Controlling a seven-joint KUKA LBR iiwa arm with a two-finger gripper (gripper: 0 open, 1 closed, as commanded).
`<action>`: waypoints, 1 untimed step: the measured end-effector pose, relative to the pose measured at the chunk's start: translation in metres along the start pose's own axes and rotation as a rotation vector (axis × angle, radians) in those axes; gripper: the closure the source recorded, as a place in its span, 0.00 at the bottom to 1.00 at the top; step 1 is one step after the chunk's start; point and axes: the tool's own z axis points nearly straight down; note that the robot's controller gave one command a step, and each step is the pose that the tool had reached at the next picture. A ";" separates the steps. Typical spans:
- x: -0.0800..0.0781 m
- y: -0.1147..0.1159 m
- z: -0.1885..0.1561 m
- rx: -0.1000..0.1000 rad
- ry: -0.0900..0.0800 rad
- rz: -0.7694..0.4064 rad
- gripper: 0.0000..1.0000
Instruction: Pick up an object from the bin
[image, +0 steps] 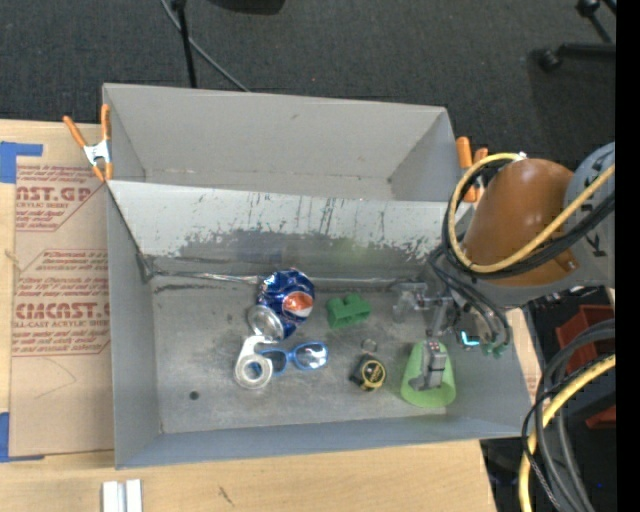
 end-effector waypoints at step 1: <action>0.002 -0.045 0.094 0.001 -0.001 -0.466 0.00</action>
Offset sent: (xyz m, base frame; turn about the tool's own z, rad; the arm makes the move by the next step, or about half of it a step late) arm -0.0011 -0.0443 -0.0924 -0.4676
